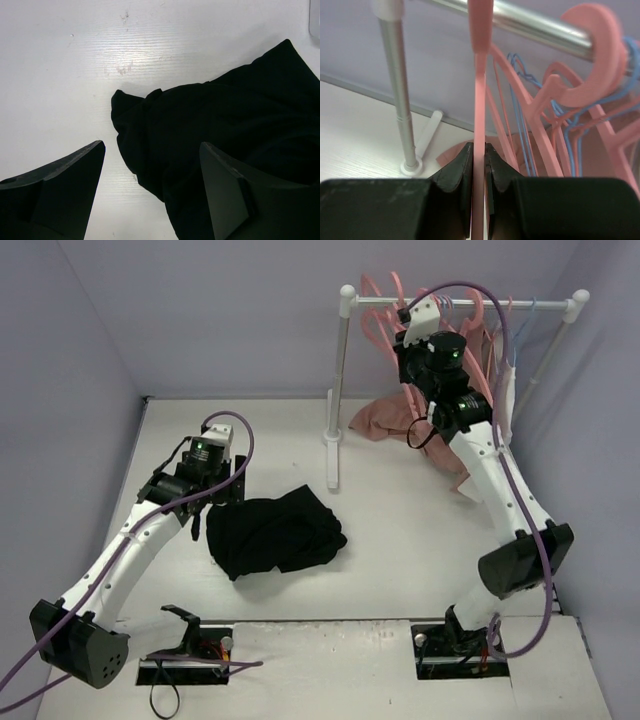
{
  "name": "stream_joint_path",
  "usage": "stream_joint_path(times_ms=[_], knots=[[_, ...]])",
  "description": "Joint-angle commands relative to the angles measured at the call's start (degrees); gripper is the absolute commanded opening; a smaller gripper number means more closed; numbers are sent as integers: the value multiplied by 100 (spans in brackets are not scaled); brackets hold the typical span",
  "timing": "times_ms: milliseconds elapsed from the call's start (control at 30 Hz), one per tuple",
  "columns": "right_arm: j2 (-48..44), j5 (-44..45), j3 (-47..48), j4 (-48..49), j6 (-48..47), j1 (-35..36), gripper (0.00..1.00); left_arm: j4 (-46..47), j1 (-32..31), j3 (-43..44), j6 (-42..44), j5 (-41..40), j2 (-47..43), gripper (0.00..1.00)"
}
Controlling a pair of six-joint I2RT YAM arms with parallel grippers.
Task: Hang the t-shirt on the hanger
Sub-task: Pick up the hanger from the clothesline.
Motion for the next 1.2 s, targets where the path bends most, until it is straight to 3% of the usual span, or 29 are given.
stream_joint_path(times_ms=[0,233,533,800,967,1167], knots=[[-947,194,-542,525,222,101,0,191,32,101,84,-67,-84,72],[-2234,210,-2632,532,744,142,0,151,-170,31,-302,16,-396,72],[-3859,87,-4570,524,1572,761,0,-486,-2804,-593,-1884,-1861,-655,72],[-4466,-331,-5367,523,1867,1036,0,-538,-4715,-1283,-3014,-2844,111,71],[-4698,-498,-5559,523,1903,1043,0,-714,-5094,-1217,-3205,-3331,516,71],[-4994,-552,-5736,523,1904,1043,0,-944,-5088,-1284,-3449,-3515,918,68]])
